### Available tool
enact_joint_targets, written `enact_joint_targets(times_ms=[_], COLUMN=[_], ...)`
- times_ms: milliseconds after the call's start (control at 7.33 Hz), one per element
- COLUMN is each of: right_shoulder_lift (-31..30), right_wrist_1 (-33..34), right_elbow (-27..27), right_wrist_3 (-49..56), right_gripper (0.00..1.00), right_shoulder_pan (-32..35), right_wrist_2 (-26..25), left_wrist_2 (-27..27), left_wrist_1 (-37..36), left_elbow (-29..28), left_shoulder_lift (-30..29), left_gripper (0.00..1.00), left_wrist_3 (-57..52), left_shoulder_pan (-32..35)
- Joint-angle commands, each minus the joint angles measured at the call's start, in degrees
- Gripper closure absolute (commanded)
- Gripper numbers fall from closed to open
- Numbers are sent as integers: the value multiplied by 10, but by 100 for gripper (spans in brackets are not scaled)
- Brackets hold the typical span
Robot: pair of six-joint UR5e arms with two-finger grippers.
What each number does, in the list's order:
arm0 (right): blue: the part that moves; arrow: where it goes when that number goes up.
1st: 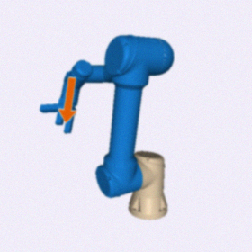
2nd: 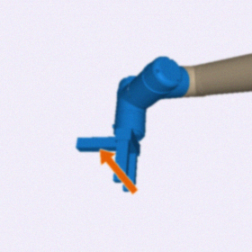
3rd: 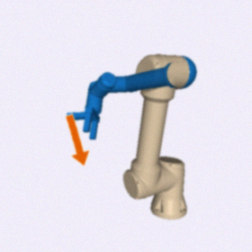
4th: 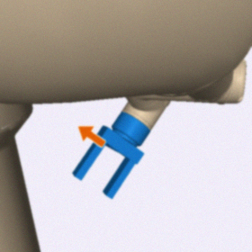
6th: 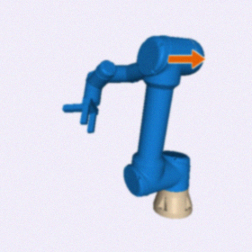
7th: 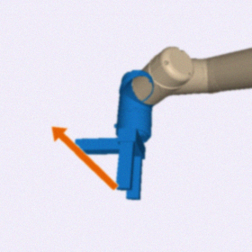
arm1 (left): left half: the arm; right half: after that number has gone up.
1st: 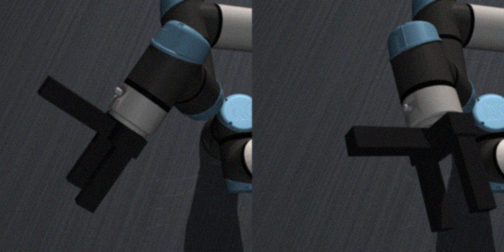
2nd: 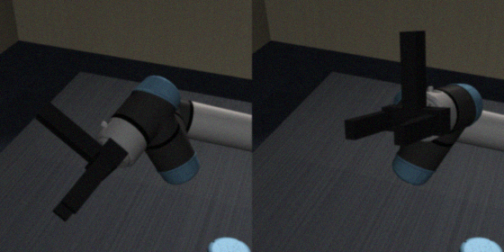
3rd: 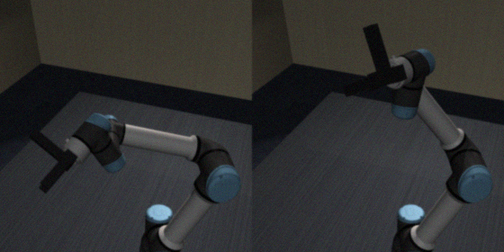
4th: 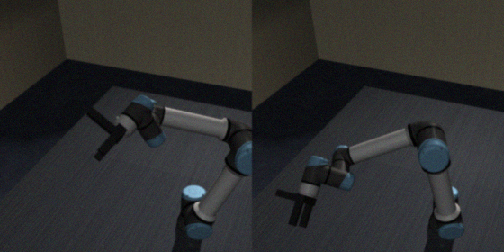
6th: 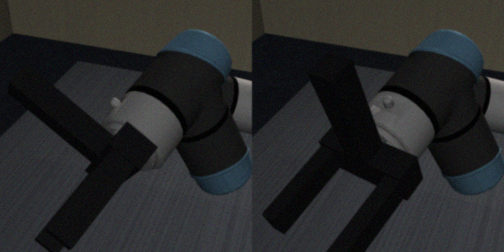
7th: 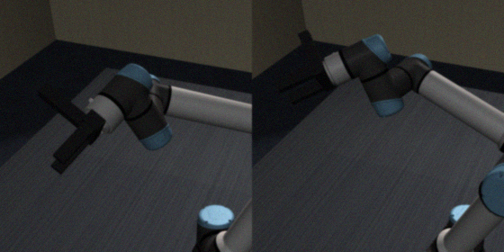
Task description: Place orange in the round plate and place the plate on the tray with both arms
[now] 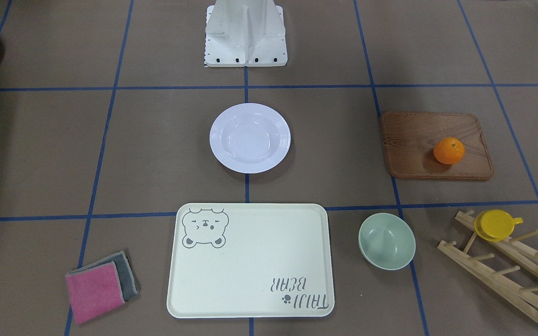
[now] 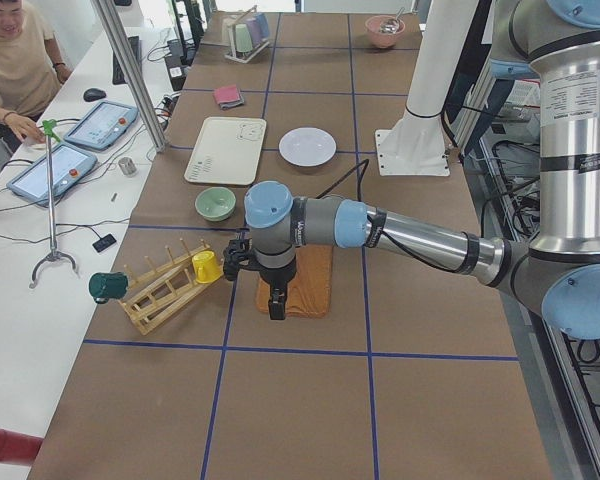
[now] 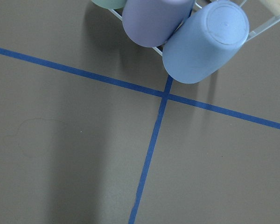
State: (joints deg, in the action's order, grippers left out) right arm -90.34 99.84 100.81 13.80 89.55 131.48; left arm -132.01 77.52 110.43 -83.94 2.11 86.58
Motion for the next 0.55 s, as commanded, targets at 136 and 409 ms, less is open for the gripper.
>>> enact_joint_targets(times_ms=[136,409], right_shoulder_lift=[1,2], right_wrist_1=[0,0], right_elbow=[1,2], right_wrist_3=[0,0], right_gripper=[0,0], right_shoulder_pan=[0,-1], right_wrist_2=[1,1], left_wrist_2=[-2,-2], left_wrist_1=[-4,-1], left_elbow=[18,37], left_shoulder_lift=[0,-3], left_gripper=[0,0], left_wrist_3=[-1,0], left_shoulder_pan=[-8,-31])
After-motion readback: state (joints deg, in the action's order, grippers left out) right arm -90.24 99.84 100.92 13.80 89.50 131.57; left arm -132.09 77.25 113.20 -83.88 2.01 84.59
